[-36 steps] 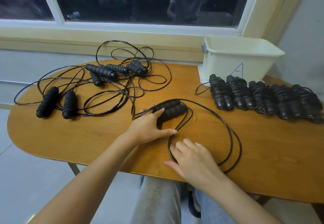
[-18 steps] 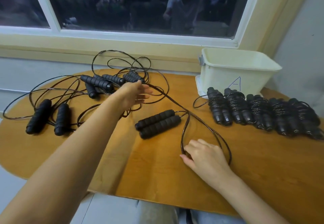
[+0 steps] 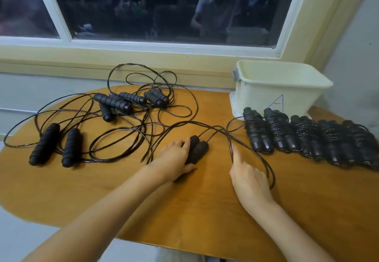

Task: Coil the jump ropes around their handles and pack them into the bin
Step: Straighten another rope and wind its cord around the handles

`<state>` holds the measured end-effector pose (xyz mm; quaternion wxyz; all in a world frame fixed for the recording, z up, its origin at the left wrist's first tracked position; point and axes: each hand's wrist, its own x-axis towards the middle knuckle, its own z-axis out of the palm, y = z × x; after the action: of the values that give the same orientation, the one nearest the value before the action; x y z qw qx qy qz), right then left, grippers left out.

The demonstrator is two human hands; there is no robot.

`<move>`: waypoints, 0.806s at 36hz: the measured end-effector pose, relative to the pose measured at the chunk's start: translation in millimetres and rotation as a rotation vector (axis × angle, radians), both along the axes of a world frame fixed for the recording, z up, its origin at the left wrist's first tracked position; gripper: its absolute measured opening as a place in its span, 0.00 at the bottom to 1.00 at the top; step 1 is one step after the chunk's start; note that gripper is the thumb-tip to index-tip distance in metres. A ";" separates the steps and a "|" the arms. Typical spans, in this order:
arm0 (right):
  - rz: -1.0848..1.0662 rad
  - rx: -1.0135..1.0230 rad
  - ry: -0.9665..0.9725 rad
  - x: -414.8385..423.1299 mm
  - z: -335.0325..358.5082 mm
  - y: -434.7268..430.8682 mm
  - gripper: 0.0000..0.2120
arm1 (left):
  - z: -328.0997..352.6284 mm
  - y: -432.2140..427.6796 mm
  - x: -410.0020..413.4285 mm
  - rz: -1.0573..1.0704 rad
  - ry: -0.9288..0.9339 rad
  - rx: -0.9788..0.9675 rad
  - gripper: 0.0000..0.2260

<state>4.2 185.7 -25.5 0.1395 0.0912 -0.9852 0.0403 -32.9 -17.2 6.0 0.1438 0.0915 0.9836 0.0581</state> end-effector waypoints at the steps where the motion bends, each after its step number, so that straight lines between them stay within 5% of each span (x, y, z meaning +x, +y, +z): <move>1: -0.015 0.013 -0.023 0.8 0.1 2.1 0.37 | 1.4 2.2 9.6 0.000 -0.017 -0.035 0.39; 4: -0.014 -0.008 -0.002 1.3 -0.2 8.7 0.38 | 12.0 5.5 41.8 -0.085 0.028 -0.070 0.31; 8: 0.042 -0.018 0.088 1.0 -4.4 15.4 0.40 | 15.5 -14.3 74.5 -0.322 0.709 0.188 0.16; 10: 0.048 0.007 0.102 2.8 -6.6 18.4 0.40 | 13.0 -25.6 74.4 -0.160 0.883 0.138 0.22; 12: 0.049 0.024 0.107 5.1 -10.7 21.2 0.41 | 15.4 -36.8 66.9 0.089 0.811 0.058 0.32; 14: 0.029 -0.007 0.091 7.5 -12.3 21.8 0.42 | 12.9 -50.1 58.5 0.266 0.621 0.174 0.34; 17: -0.004 -0.088 0.184 6.6 -11.2 22.7 0.48 | 10.6 -69.0 48.7 0.331 0.404 0.595 0.20; 21: 0.123 0.136 0.348 3.9 -1.2 22.0 0.54 | 14.4 -70.8 42.3 0.233 0.428 0.678 0.08; 27: 0.586 0.249 0.223 -11.9 9.4 -22.6 0.25 | 23.1 -58.8 30.3 0.271 0.362 0.860 0.11; 29: 0.671 0.210 0.143 -21.9 13.9 -39.8 0.30 | 28.4 -58.0 24.6 0.325 0.305 0.981 0.13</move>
<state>-17.7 145.8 -11.7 0.1768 0.4260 -0.8869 -0.0238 -8.3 -75.1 34.4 -0.0712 0.0018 0.8523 0.5181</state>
